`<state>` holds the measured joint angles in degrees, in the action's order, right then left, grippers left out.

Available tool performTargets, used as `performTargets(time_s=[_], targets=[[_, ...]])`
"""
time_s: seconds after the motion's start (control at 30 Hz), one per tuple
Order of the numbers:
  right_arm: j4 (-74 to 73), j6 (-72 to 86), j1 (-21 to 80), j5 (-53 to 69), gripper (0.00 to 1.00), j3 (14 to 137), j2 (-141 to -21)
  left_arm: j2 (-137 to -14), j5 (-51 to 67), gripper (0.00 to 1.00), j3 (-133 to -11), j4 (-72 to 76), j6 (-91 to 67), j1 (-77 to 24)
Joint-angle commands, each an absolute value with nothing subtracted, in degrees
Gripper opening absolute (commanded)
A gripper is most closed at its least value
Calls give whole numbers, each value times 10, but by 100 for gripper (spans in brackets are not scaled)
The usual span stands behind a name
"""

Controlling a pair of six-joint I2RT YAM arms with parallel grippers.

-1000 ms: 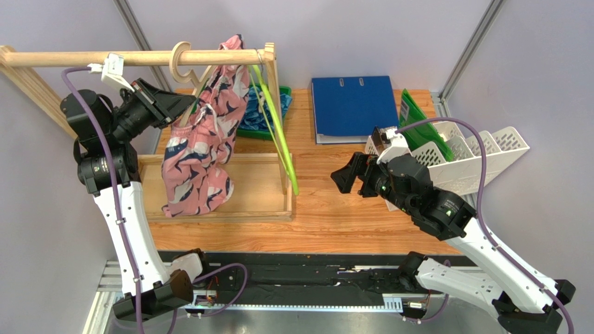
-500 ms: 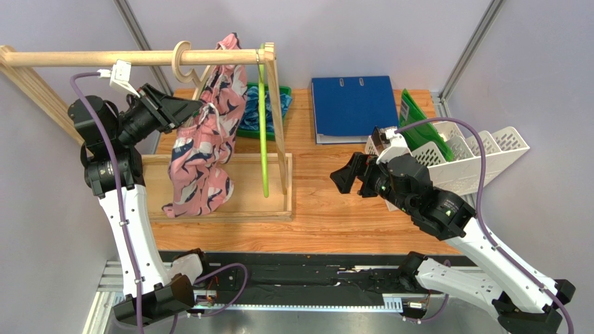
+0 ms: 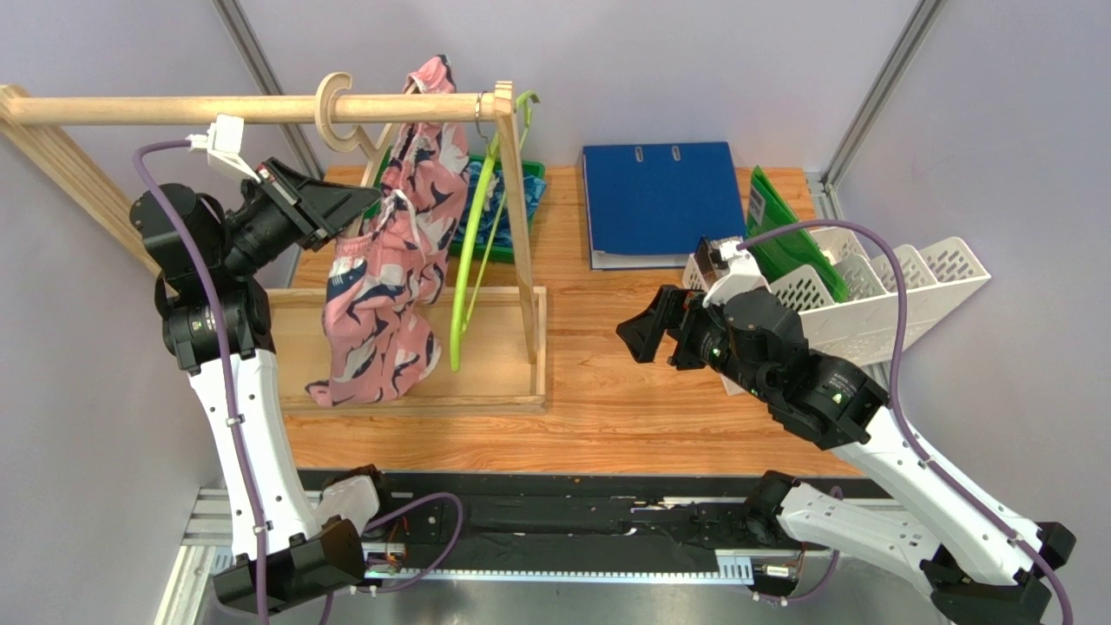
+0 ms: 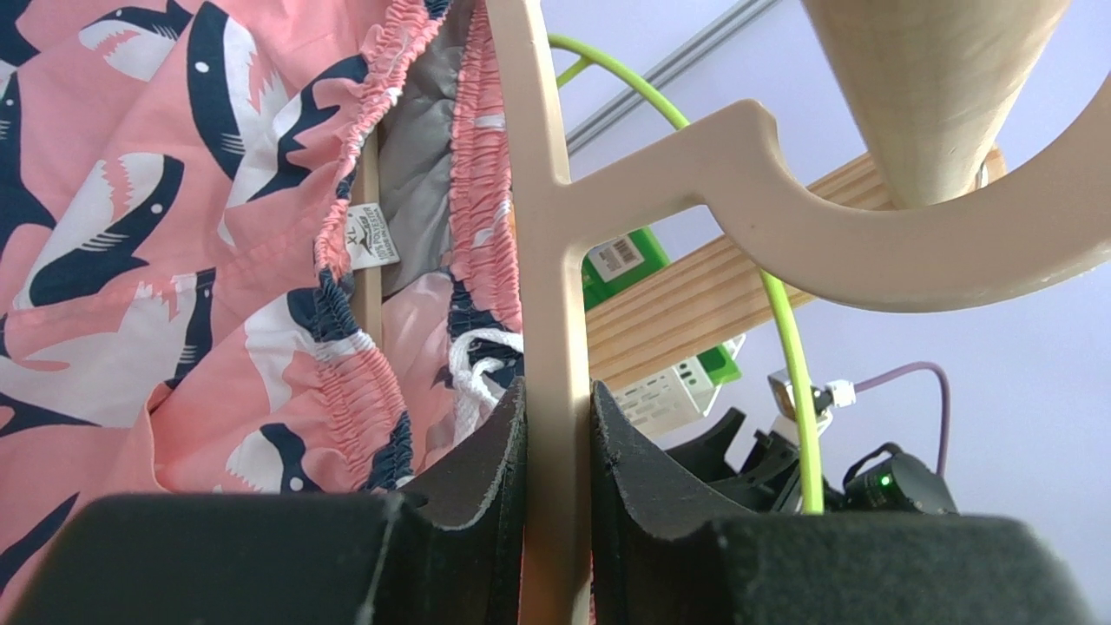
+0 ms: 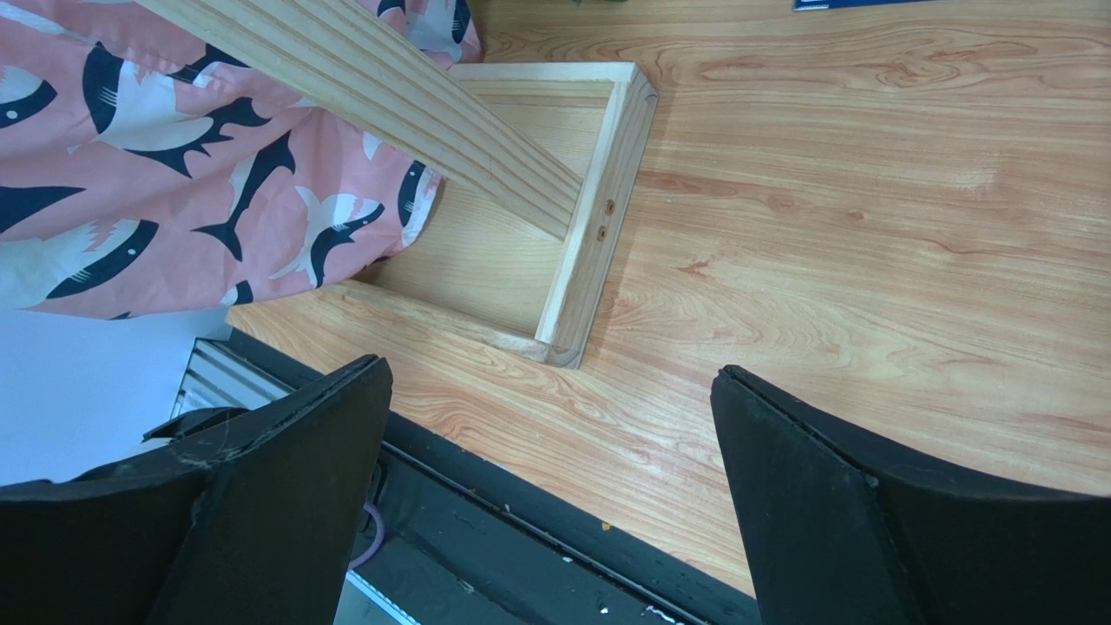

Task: Remove the shorts from the hanger

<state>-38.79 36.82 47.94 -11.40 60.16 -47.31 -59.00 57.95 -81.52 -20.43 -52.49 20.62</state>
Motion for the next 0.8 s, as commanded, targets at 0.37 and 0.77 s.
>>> performTargets(time_s=[0.37, 0.77], targets=[[-388, 369, 481, -112, 100, 621, -479, -536, 493, 0, -878, -223, -520, 208], [-387, 371, 482, -104, 100, 620, -504, -504, 332, 0, -966, -395, -412, 219]])
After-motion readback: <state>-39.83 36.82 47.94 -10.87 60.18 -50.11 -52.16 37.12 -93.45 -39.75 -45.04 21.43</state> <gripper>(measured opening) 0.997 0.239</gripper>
